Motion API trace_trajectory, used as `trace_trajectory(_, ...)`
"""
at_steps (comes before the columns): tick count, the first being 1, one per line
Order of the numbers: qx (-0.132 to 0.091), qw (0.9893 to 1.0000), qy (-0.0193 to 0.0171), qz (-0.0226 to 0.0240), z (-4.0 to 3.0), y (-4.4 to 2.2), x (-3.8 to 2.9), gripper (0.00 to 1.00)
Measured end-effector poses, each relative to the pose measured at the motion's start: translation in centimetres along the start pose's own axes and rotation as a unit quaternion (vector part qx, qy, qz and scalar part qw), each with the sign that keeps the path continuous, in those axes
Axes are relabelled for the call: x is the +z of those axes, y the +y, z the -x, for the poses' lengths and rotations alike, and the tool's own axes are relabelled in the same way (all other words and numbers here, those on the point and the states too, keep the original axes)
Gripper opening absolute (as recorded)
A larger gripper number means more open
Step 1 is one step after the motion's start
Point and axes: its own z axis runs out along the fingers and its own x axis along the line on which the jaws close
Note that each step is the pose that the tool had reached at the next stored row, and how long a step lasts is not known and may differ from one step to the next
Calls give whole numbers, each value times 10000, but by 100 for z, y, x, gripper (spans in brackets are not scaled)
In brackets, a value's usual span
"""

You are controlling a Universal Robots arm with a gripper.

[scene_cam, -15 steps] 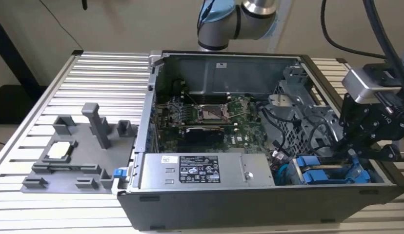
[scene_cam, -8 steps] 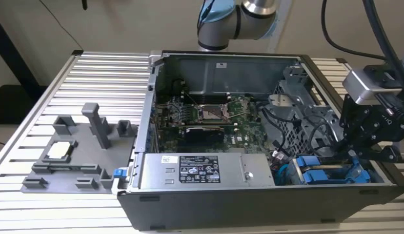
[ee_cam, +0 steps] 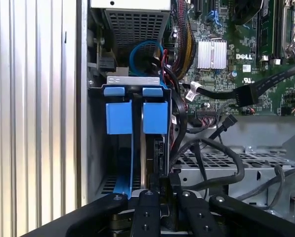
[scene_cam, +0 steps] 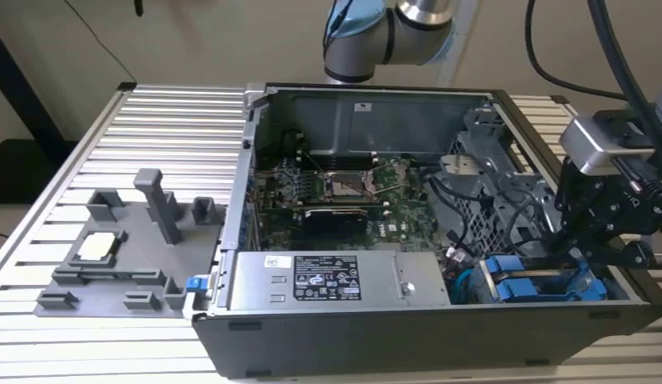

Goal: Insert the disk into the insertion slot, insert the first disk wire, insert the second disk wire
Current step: 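Insert the first disk wire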

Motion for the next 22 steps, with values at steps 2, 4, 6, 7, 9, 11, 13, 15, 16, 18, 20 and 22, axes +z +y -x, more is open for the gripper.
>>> trace_trajectory(2,0,10000,2,0,-1,-1,20,19)
trace_trajectory(4,0,10000,6,0,-1,-1,30,19)
trace_trajectory(6,0,10000,4,0,-2,-1,34,19)
trace_trajectory(7,0,10000,2,0,-2,-1,36,19)
trace_trajectory(9,0,10000,2,0,-2,-1,36,19)
trace_trajectory(11,0,10000,-5,0,-2,-1,43,20)
trace_trajectory(13,0,10000,-3,0,-2,-1,43,20)
trace_trajectory(15,1,10000,-1,2,0,0,6,27)
trace_trajectory(16,1,10000,2,2,2,1,-32,27)
trace_trajectory(18,1,10000,3,2,8,4,-120,27)
trace_trajectory(20,0,10000,1,2,13,6,-209,27)
trace_trajectory(22,0,10000,1,2,19,9,-302,27)
